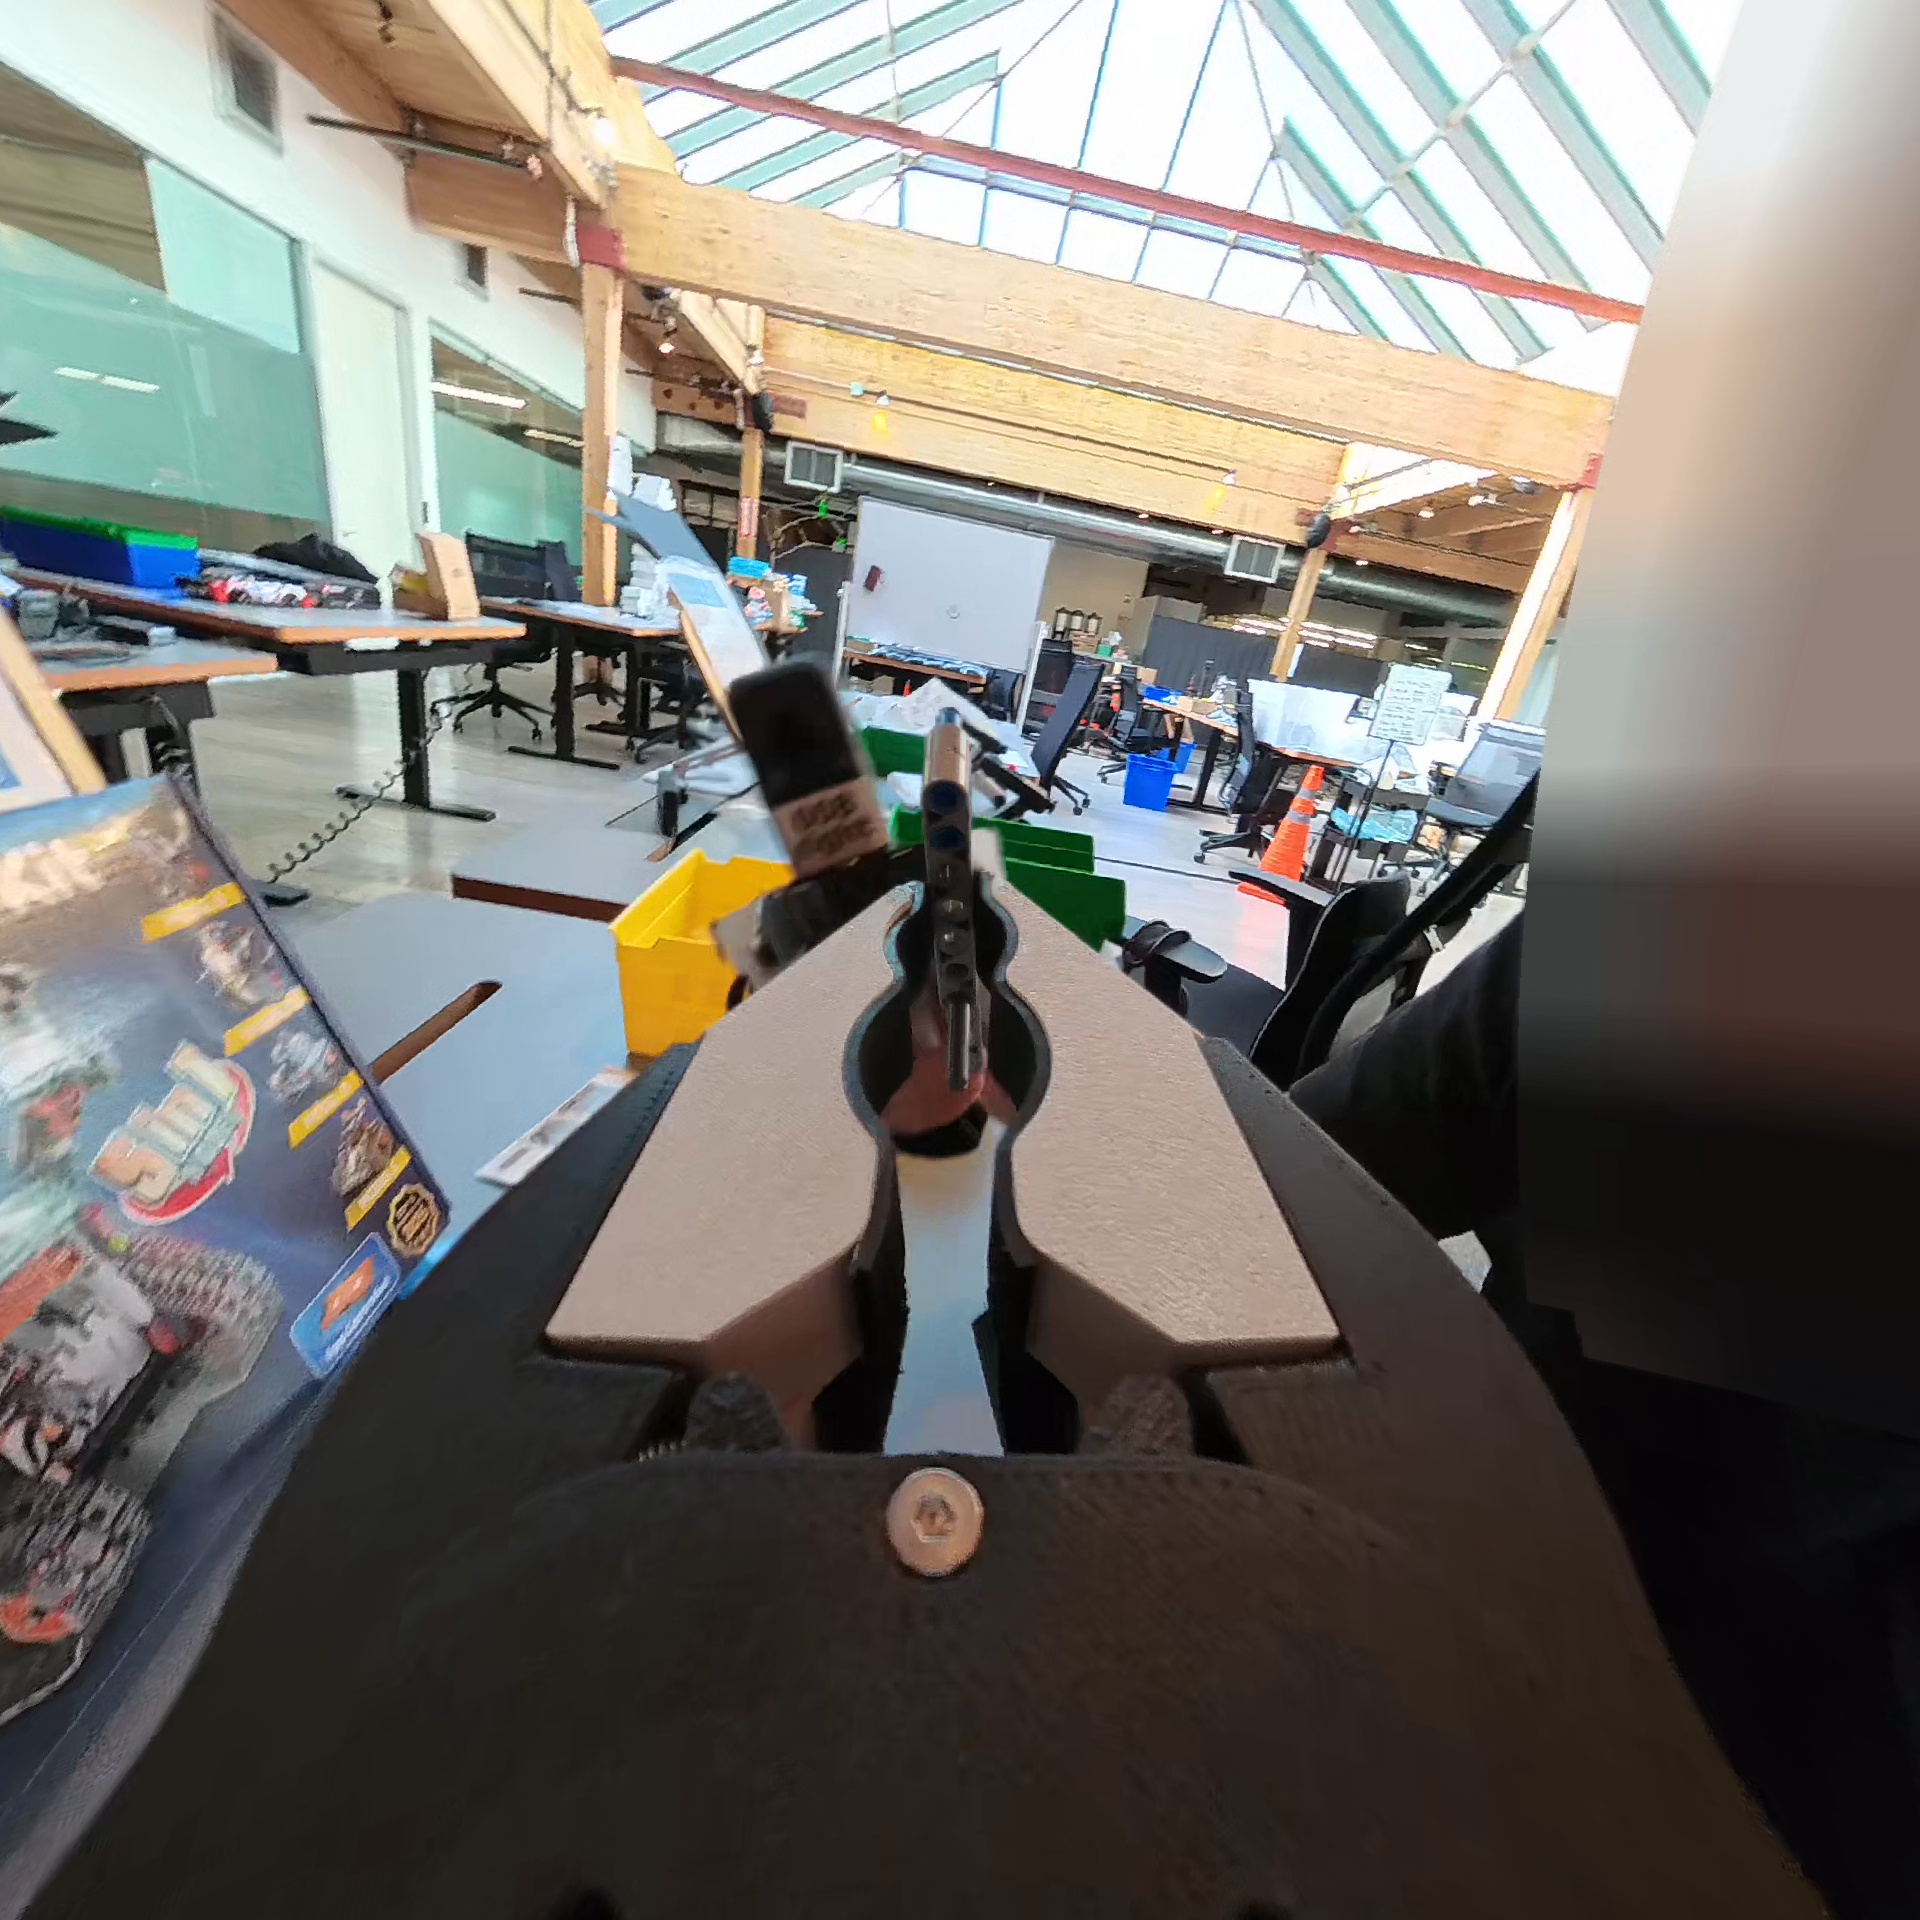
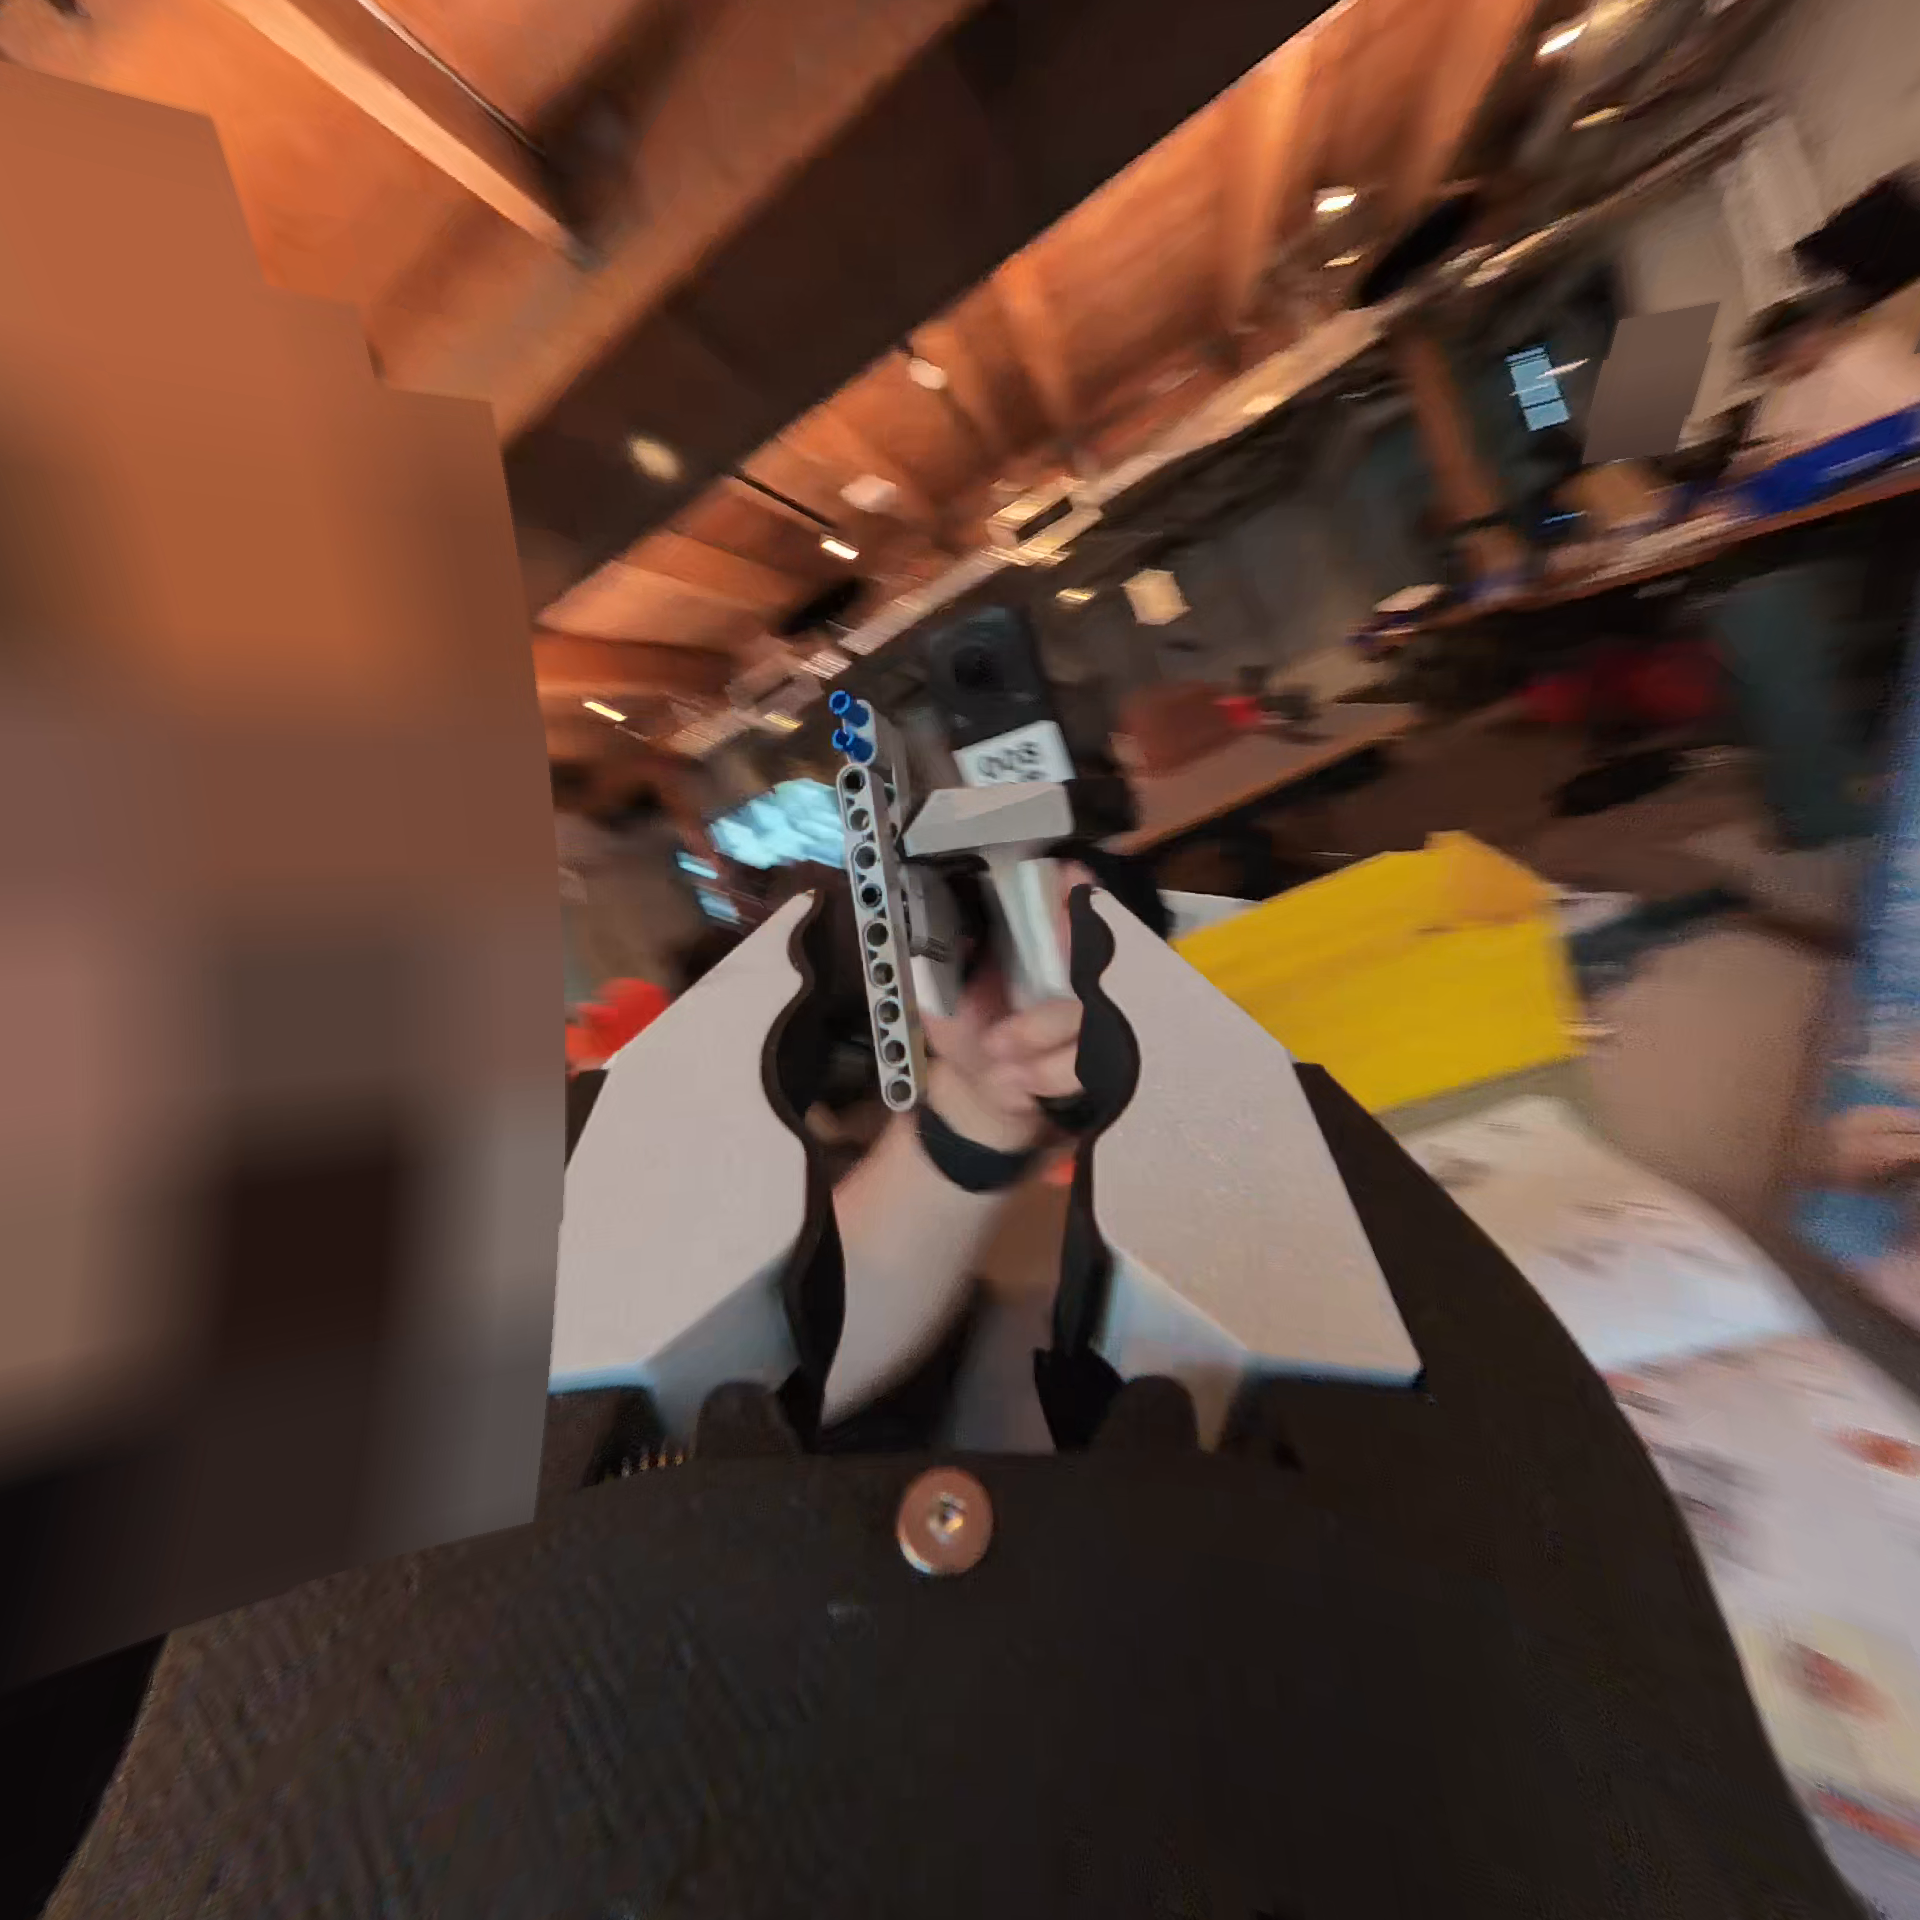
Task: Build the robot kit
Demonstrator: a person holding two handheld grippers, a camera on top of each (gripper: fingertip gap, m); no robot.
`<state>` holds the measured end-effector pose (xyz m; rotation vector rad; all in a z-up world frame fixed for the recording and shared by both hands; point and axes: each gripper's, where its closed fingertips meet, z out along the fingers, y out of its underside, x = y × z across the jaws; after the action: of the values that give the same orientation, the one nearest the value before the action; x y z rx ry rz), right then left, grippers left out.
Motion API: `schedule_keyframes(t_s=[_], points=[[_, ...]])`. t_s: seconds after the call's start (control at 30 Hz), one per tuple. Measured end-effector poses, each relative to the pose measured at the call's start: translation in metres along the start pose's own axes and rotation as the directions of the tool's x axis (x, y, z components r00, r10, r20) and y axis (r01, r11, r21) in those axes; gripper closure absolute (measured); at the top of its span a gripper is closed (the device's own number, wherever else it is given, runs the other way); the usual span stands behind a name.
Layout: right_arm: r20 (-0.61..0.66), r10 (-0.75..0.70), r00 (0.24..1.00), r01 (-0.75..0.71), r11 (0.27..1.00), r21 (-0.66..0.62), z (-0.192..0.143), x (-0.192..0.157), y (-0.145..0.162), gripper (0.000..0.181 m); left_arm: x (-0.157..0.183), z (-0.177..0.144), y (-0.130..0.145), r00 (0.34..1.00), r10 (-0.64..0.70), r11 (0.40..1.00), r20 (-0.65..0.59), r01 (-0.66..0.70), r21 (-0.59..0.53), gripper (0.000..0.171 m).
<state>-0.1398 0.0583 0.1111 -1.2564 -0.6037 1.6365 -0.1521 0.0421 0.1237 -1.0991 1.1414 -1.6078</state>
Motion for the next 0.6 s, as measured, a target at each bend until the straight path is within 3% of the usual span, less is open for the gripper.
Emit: schedule_keyframes(t_s=[0.07,0.17,0.37,0.6], points=[[-0.122,-0.163,0.979,0.153,0.985,-0.084,-0.003,0.001,-0.001,0.140,-0.009,-0.002,0.002,0.998,-0.032,0.999,0.052,0.033,-0.024,0.167],[-0.174,-0.263,0.949,0.242,0.961,-0.135,0.000,-0.008,-0.005,0.152,-0.017,-0.004,0.007,0.992,-0.076,0.995,0.102,0.082,-0.059,0.167],[-0.244,-0.283,0.928,0.222,0.943,-0.248,0.003,0.008,0.012,0.155,-0.025,-0.001,0.019,0.981,-0.132,0.983,0.140,0.148,-0.110,0.167],[-0.221,-0.244,0.944,0.198,0.957,-0.210,0.004,0.009,0.012,0.163,-0.022,0.004,0.028,0.982,-0.138,0.975,0.127,0.158,-0.157,0.166]])
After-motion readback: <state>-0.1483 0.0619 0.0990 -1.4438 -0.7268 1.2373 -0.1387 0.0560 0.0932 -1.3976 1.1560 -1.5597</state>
